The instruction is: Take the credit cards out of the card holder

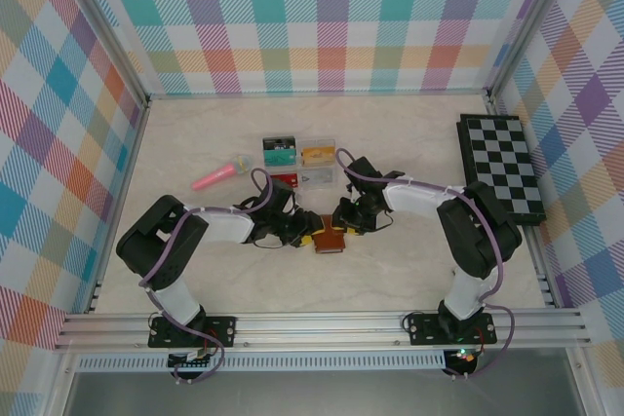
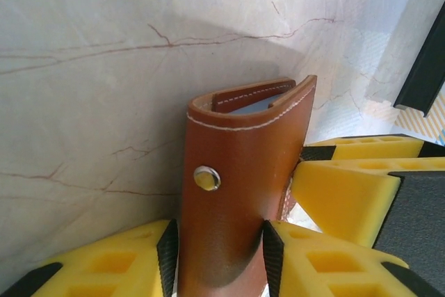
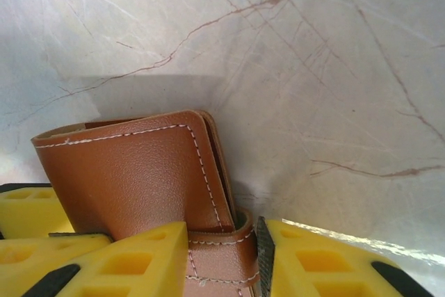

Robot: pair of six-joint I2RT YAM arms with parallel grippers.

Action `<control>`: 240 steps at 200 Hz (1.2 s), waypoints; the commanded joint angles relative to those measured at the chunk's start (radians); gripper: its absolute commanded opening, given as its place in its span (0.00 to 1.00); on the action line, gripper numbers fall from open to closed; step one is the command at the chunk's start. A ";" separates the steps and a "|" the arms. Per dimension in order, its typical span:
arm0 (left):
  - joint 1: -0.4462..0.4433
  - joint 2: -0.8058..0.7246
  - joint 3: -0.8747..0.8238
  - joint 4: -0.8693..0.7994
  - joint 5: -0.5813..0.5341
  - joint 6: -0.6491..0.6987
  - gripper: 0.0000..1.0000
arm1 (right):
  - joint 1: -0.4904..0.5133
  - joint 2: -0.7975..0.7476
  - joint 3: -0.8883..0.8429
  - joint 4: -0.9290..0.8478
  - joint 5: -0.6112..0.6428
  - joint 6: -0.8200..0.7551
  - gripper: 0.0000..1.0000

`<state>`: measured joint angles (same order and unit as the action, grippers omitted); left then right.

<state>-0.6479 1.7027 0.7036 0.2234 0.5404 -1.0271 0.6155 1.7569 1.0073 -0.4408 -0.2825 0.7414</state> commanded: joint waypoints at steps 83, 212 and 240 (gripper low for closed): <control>-0.015 -0.117 0.124 -0.370 -0.121 0.253 0.12 | -0.022 -0.137 -0.022 -0.021 0.102 0.001 0.50; -0.125 -0.072 0.587 -1.387 -1.163 0.516 0.10 | -0.046 -0.464 -0.089 -0.155 0.473 -0.041 1.00; -0.228 0.060 0.672 -1.330 -1.149 0.531 0.10 | -0.060 -0.479 -0.099 -0.190 0.537 0.016 1.00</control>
<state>-0.7864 1.6810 1.2991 -1.0805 -0.5224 -0.5034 0.5697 1.3003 0.9253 -0.5758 0.1734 0.7048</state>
